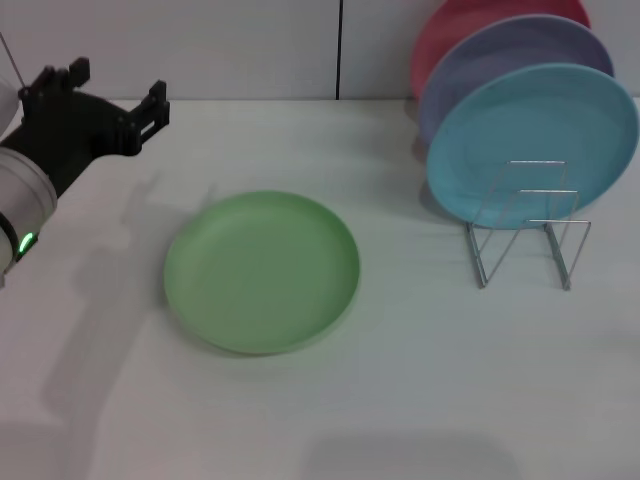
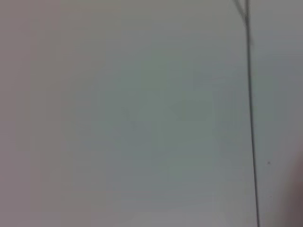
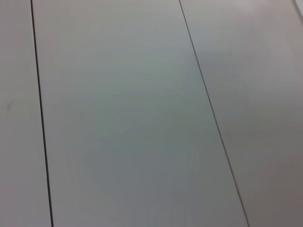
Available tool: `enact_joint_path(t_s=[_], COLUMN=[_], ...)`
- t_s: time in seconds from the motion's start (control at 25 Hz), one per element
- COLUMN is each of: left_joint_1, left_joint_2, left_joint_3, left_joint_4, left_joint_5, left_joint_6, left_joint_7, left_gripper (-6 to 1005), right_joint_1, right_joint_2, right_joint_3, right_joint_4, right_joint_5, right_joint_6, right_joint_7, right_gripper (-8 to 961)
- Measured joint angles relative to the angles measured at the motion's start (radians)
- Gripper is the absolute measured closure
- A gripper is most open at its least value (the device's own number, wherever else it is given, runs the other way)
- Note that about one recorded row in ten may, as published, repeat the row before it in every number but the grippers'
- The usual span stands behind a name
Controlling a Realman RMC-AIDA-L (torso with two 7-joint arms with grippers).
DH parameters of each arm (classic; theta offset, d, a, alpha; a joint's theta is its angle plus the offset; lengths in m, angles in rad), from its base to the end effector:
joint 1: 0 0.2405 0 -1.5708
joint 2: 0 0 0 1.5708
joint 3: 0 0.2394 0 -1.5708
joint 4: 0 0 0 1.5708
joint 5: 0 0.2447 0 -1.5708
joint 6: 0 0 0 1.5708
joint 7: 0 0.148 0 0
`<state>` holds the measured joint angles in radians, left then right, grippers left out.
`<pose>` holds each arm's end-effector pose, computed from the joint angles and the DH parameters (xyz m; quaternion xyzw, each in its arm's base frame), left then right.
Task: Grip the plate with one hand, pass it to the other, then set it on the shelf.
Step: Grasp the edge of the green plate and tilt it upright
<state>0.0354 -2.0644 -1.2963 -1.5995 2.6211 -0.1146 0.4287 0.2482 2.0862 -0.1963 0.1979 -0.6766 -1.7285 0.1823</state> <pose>-0.1728 0.3691 0.0247 -0.7840 -0.2124 -0.1868 0.5526 0.4021 0.2082 0.0471 -0.3975 0.2419 0.3433 0.8159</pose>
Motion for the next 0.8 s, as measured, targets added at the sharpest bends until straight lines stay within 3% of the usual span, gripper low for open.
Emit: enact_joint_path(t_s=[0.64, 0.8], left_joint_1=[0.001, -0.024], left_joint_2=[-0.005, -0.005], left_joint_3=[-0.016, -0.068], left_joint_4=[-0.059, -0.105], left_joint_5=[0.074, 0.079], left_joint_6=[0.022, -0.123], left_joint_7=[0.086, 0.044], left_gripper=[276, 282], right_joint_1=[-0.008, -0.007], right_joint_2=[0.001, 0.002], right_joint_3=[0.0, 0.0], right_joint_4=[0.0, 0.0], right_joint_5=[0.0, 0.0], right_joint_6=[0.001, 0.001], right_joint_7=[-0.001, -0.001], right_gripper=[135, 135])
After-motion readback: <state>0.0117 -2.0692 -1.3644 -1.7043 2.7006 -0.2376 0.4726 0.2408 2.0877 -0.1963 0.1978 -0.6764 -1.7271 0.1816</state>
